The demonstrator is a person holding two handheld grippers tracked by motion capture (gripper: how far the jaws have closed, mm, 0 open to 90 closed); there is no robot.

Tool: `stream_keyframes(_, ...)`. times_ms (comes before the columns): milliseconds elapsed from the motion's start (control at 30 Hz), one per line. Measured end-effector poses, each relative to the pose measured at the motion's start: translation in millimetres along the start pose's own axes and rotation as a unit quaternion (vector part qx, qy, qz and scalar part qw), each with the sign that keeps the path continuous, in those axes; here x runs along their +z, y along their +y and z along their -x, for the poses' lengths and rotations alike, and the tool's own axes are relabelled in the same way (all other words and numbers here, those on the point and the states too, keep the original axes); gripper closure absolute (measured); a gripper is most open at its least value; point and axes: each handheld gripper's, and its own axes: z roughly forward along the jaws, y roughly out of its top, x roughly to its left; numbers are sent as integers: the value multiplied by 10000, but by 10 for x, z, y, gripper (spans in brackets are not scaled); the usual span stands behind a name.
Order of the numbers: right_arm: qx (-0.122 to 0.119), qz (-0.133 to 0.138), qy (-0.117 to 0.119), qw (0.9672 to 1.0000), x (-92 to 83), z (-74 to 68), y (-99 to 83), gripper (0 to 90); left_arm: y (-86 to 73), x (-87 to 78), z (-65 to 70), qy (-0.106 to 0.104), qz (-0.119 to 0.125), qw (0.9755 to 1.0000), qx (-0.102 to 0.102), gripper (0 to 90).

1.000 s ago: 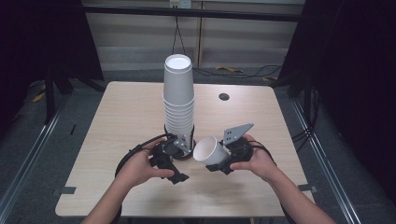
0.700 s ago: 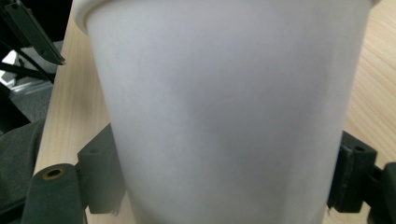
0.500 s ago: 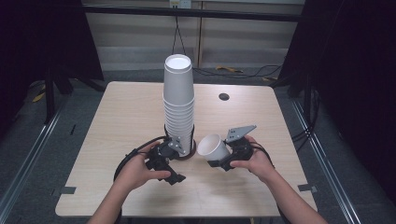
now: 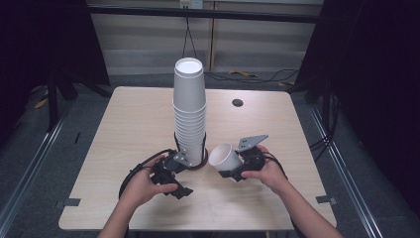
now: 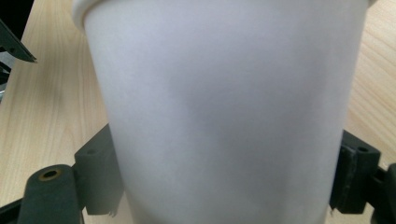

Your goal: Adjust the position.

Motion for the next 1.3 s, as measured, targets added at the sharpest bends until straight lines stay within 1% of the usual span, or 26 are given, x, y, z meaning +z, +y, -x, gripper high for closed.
stream_keyframes(100,22,11,-2,10000,-1,3,-8,164,-22,12,6,-1,24,10000,-4,163)
stream_keyframes(167,49,91,-17,9999,-3,7,-10,165,-63,44,5,8,55,9999,-90,163)
stream_keyframes(233,33,85,-17,10000,-7,9,-1,166,-73,51,3,14,65,9999,-92,165)
stream_keyframes(267,7,129,2,9999,-7,6,32,165,-83,56,0,17,75,9999,-109,165)
stream_keyframes(333,28,134,27,9999,-8,1,43,165,-94,54,-4,31,68,9999,-87,165)
stream_keyframes(367,-5,137,22,9999,-8,-1,56,165,-98,55,-8,20,85,9999,-85,165)
stream_keyframes(467,-28,199,20,9998,-9,-15,84,164,-95,72,-6,-5,108,9998,-152,167)
stream_keyframes(500,-30,232,31,9997,-9,-18,89,163,-91,69,-13,8,71,9999,-110,167)
stream_keyframes(567,33,183,106,9998,-2,-20,80,160,-88,68,-5,17,117,9998,-138,168)
stream_keyframes(600,7,160,75,9998,0,-17,69,159,-87,60,-4,44,147,9998,-146,167)
stream_keyframes(667,-5,167,71,9998,1,-15,60,159,-88,58,1,30,141,9998,-162,168)
stream_keyframes(700,20,149,97,9998,-2,-10,52,159,-87,52,-5,24,88,9999,-107,168)
stream_keyframes(767,2,142,67,9999,-15,-5,46,158,-82,50,-5,22,60,10000,-59,168)
stream_keyframes(800,20,140,94,9999,-22,-8,47,157,-79,52,1,27,91,9999,-120,168)
stream_keyframes(833,54,157,152,9997,-30,-10,48,156,-76,52,2,22,84,9999,-123,168)
stream_keyframes(867,80,149,181,9997,-33,-12,48,155,-71,54,0,11,90,9999,-77,168)
stream_keyframes(900,-30,107,84,9999,-37,-20,50,155,-68,58,2,2,91,9999,-82,168)
stream_keyframes(933,-26,94,115,9999,-39,-21,48,154,-63,59,3,-5,46,10000,-54,168)
stream_keyframes(967,-26,94,115,9999,-39,-21,48,154,-61,63,6,-15,57,10000,-67,168)
stream_keyframes(1000,23,108,152,9998,-40,-21,44,154,-56,67,-1,-36,55,10000,-36,168)
stream_keyframes(1033,43,129,145,9998,-41,-19,38,155,-54,75,5,-32,114,9999,-116,168)
stream_keyframes(1067,52,170,134,9998,-39,-18,33,155,-49,71,0,-23,90,9999,-78,168)
stream_keyframes(1133,115,211,193,9995,-37,-14,24,155,-42,70,-5,-42,91,9999,-58,168)
stream_keyframes(1233,96,214,242,9994,-37,-19,17,155,-41,71,0,-40,90,9999,-82,169)
stream_keyframes(1300,104,192,233,9995,-29,-18,5,155,-39,71,2,-32,51,10000,-45,169)
